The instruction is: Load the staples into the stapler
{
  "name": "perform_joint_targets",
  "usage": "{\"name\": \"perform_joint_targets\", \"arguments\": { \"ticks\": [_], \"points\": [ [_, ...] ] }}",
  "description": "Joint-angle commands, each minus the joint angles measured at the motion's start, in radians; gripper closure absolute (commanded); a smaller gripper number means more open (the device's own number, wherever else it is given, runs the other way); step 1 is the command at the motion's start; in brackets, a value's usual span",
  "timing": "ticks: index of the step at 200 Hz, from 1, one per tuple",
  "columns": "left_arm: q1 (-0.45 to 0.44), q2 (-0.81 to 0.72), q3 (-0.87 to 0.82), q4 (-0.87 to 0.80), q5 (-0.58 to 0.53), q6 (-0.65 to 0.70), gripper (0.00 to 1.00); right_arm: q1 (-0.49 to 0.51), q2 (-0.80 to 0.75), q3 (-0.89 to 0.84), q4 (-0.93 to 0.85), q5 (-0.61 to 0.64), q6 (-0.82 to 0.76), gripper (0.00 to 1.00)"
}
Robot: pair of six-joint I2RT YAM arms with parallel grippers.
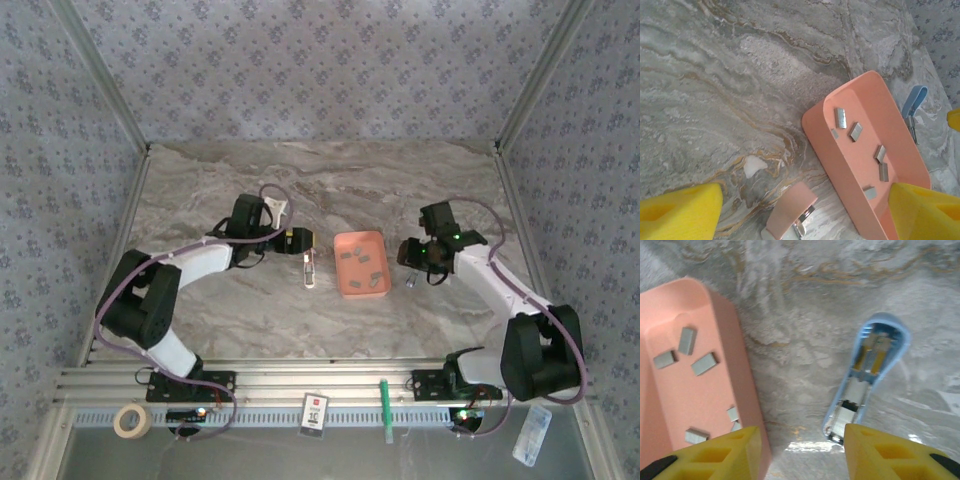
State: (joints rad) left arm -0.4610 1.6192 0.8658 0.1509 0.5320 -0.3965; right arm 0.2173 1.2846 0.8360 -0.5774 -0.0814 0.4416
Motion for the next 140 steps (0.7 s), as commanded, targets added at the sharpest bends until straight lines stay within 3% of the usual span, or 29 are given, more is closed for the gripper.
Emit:
{"name": "perform_joint_targets", "arguments": {
  "ticks": [1, 39, 140],
  "points": [
    [-0.012, 0.007, 0.074, -0.008, 0.027, 0.036, 0.13, -0.076, -0.028, 0.018, -0.051, -0.006, 0.002, 0.46],
    [-0.016, 0.023, 0.113, -0.022, 0.025, 0.042, 0.13, -0.179, 0.028, 0.025, 0.035, -0.073, -0.039, 0.44],
    [-0.054, 0.090, 0.234, -0.063, 0.091, 0.079, 0.15, -0.268, 0.256, 0.065, 0.198, -0.293, -0.148, 0.43]
  ]
}}
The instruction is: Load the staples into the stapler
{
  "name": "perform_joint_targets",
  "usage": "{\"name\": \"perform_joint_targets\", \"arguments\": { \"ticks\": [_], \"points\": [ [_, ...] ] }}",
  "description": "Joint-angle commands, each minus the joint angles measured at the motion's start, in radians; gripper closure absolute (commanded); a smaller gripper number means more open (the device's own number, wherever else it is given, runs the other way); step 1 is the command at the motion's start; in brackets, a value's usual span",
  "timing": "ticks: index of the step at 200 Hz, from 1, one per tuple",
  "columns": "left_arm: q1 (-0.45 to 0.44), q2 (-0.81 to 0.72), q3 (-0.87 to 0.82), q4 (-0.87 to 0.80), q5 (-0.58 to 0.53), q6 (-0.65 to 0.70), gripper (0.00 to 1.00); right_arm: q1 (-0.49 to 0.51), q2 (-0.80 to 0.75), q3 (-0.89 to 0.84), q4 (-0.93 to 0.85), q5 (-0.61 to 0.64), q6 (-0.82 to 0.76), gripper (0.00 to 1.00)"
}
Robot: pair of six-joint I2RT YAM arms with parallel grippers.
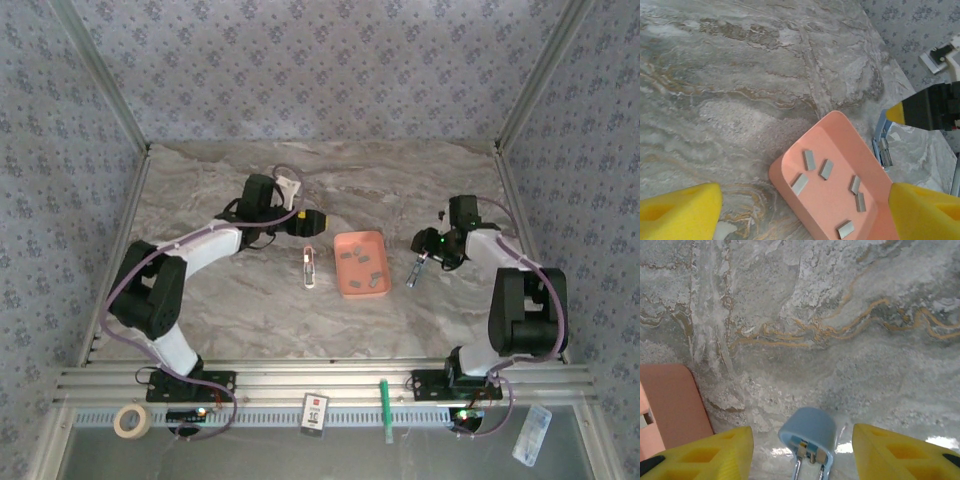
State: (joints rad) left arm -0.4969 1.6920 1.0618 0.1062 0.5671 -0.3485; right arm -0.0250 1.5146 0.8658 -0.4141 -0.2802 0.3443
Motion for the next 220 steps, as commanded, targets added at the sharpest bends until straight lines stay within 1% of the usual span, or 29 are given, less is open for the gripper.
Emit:
{"name": "perform_joint_targets", "arguments": {
  "ticks": [1, 26, 51, 74, 99, 118, 140, 154, 161, 195, 220],
  "points": [
    [-0.020, 0.018, 0.039, -0.018, 0.056, 0.032, 0.15, -0.028, 0.027, 0.036, 0.036, -0.097, -0.053, 0.43],
    [-0.051, 0.024, 0.053, -0.038, 0.072, 0.072, 0.17, -0.066, 0.061, 0.056, 0.039, -0.208, -0.097, 0.42],
    [-0.080, 0.026, 0.059, -0.049, 0.074, 0.085, 0.20, -0.091, 0.098, 0.066, 0.038, -0.299, -0.126, 0.42],
    [-0.105, 0.026, 0.059, -0.048, 0.085, 0.097, 0.22, -0.105, 0.131, 0.075, 0.039, -0.380, -0.134, 0.46],
    [-0.126, 0.028, 0.060, -0.054, 0.087, 0.108, 0.22, -0.108, 0.136, 0.070, 0.040, -0.410, -0.137, 0.50],
    [-0.127, 0.028, 0.059, -0.058, 0.084, 0.108, 0.23, -0.108, 0.127, 0.065, 0.033, -0.420, -0.144, 0.51],
    [-0.127, 0.032, 0.058, -0.059, 0.082, 0.113, 0.23, -0.109, 0.120, 0.067, 0.012, -0.404, -0.143, 0.51],
    [-0.129, 0.041, 0.059, -0.035, 0.080, 0.101, 0.23, -0.108, 0.089, 0.056, 0.006, -0.360, -0.120, 0.45],
    [-0.132, 0.048, 0.065, -0.023, 0.082, 0.089, 0.23, -0.107, 0.061, 0.043, 0.007, -0.339, -0.108, 0.44],
    [-0.156, 0.120, 0.161, -0.014, 0.077, 0.016, 0.23, -0.105, -0.096, -0.021, -0.052, -0.213, -0.020, 0.47],
    [-0.190, 0.192, 0.260, -0.031, 0.065, -0.024, 0.24, -0.113, -0.184, -0.089, -0.094, -0.192, 0.066, 0.50]
  ]
}}
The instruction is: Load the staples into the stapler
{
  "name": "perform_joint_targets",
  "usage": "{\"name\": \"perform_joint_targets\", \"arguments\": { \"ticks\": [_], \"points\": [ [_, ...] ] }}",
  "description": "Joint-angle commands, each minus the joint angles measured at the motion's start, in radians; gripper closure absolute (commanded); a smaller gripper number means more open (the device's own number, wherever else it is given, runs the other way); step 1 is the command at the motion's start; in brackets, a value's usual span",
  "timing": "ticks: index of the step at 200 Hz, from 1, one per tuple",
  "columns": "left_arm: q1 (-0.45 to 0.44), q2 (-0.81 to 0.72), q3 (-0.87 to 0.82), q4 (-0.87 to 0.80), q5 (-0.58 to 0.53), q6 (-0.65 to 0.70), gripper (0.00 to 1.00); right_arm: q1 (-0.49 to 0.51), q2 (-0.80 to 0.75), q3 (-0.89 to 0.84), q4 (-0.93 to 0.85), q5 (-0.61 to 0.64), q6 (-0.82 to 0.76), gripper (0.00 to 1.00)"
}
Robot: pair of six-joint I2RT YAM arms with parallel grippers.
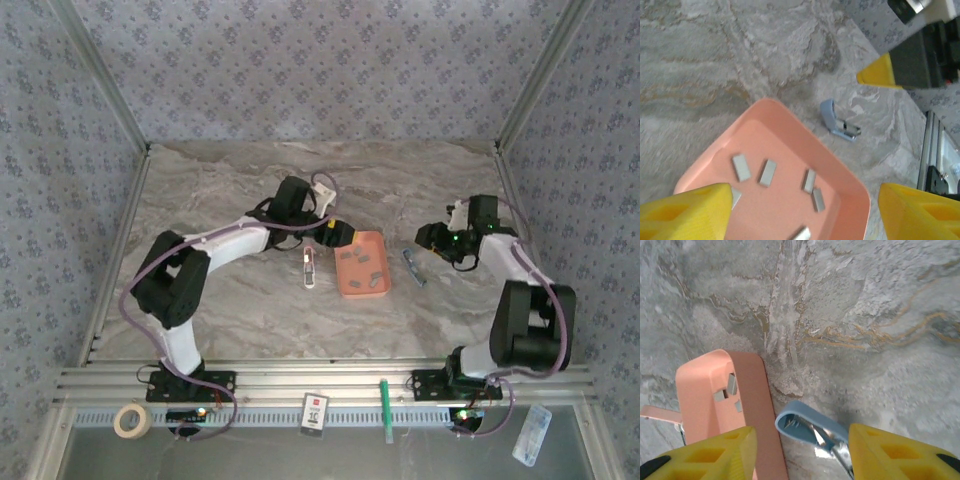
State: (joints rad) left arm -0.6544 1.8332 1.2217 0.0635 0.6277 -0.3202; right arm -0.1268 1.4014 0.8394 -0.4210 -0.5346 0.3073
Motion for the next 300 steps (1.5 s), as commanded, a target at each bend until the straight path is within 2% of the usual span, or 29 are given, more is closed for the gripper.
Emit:
{"name": "perform_joint_targets", "arguments": {
  "ticks": [1, 42, 77, 140, 180, 300],
  "points": [
    [-0.034, 0.053, 0.104, 0.010, 0.003, -0.054, 0.24, -0.011, -0.073, -0.065, -0.089, 0.063, 0.106, 0.50],
    [-0.104, 0.189, 0.307, -0.095, -0.026, -0.135, 0.25, -0.043, -0.147, -0.177, -0.117, 0.076, 0.179, 0.54],
    [-0.165, 0.285, 0.453, -0.217, -0.053, -0.177, 0.25, -0.119, -0.152, -0.238, -0.063, 0.004, 0.193, 0.58],
    [-0.238, 0.471, 0.758, -0.516, -0.095, -0.157, 0.24, -0.142, -0.102, -0.284, 0.021, -0.063, 0.200, 0.62],
    [-0.244, 0.495, 0.774, -0.499, -0.108, -0.169, 0.24, -0.140, -0.069, -0.289, 0.038, -0.091, 0.200, 0.63],
    [-0.244, 0.597, 0.867, -0.482, -0.048, -0.204, 0.25, -0.123, 0.011, -0.271, 0.038, -0.082, 0.178, 0.69]
  ]
}}
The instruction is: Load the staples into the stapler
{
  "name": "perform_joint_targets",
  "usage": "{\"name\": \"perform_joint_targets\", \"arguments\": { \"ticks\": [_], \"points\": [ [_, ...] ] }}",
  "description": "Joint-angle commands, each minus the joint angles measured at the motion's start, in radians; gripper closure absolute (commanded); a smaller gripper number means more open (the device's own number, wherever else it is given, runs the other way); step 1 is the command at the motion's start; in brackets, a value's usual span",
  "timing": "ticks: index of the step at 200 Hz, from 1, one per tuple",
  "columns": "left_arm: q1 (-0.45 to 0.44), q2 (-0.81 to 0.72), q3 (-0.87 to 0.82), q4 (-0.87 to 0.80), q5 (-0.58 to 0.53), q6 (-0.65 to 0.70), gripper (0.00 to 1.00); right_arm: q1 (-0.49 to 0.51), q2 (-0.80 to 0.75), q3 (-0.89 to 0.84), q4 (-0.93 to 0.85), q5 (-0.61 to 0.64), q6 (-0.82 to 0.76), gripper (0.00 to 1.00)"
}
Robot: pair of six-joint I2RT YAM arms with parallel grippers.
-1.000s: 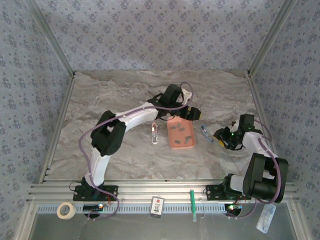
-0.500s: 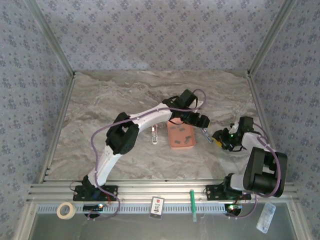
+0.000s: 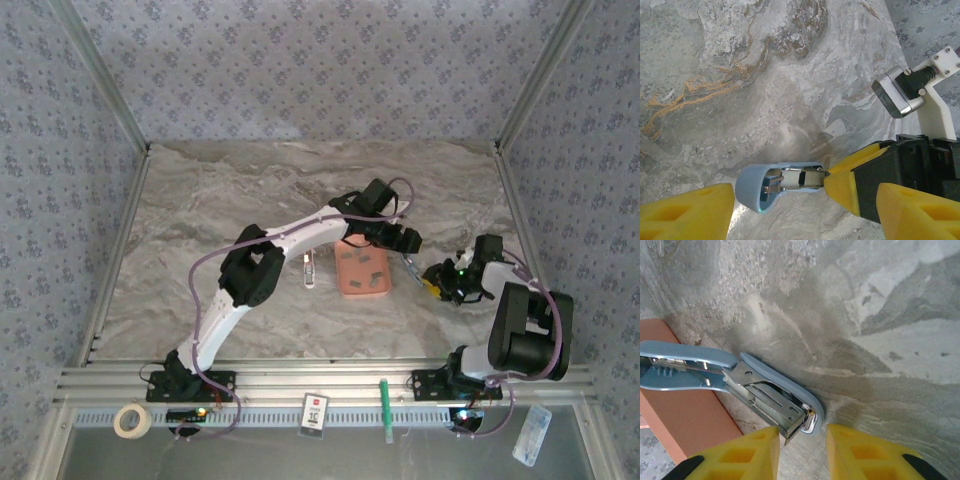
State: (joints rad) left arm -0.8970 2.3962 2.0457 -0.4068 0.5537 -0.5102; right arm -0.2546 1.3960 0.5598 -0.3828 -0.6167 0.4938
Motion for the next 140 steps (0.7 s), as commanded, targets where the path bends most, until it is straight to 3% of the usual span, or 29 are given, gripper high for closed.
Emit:
{"name": "perform_joint_targets", "arguments": {
  "ticks": [1, 140],
  "points": [
    [-0.002, 0.034, 0.043, -0.012, 0.026, -0.014, 0.25, 0.004, 0.016, 0.008, -0.001, 0.000, -0.009, 0.69],
    [-0.006, 0.077, 0.090, -0.021, 0.129, -0.036, 0.29, 0.001, 0.049, 0.031, 0.006, 0.031, -0.009, 0.71]
  ]
}}
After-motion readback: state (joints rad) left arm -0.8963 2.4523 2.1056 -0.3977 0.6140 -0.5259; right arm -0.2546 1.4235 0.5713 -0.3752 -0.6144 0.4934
